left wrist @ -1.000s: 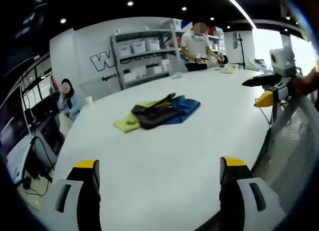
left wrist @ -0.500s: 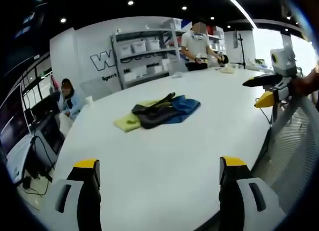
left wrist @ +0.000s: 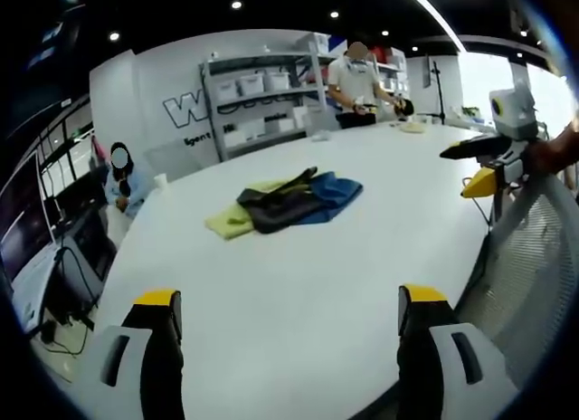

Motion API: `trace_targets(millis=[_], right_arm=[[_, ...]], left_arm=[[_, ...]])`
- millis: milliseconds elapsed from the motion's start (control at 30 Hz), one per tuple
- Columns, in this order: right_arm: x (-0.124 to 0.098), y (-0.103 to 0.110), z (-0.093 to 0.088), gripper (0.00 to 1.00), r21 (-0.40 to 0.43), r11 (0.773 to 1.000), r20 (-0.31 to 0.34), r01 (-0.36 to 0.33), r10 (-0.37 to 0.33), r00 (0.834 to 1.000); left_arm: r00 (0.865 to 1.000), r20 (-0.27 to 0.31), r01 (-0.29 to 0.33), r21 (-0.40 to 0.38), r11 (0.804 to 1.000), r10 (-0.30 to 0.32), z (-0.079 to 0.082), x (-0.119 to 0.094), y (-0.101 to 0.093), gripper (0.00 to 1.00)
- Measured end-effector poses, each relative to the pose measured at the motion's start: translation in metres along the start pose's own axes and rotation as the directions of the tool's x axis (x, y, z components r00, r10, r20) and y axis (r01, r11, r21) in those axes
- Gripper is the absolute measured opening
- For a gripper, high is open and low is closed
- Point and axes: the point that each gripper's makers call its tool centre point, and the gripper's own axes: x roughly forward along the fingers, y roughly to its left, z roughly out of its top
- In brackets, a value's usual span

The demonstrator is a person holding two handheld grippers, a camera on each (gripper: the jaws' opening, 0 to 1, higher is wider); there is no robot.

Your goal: Fold the garment on the visible template until the final outline fits inside the template.

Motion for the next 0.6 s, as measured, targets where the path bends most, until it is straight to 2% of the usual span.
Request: trace_targets(millis=[367, 500, 600], right_arm=[[0.0002, 0.0007, 0.0008, 0.94, -0.008, 1.000, 0.003, -0.003, 0.003, 1.000], [0.0001, 0.0021, 0.0055, 0.91, -0.043, 0.999, 0.018, -0.009, 0.010, 1.000], [0.0012, 0.0035, 0.0025, 0.89, -0.048, 0.999, -0.001, -0.017, 0.017, 1.000]], left_arm=[[1.000, -0.009, 0.005, -0.005, 1.000, -0.005, -0.0016, 0.0009, -0.0006, 0.97], [1.000, -0.008, 0.006, -0.002, 1.000, -0.006, -0.0008, 0.0008, -0.0008, 0.97], [1.000, -0.003, 0.006, 0.009, 1.000, -0.006, 0.0009, -0.0001, -0.0007, 0.95]])
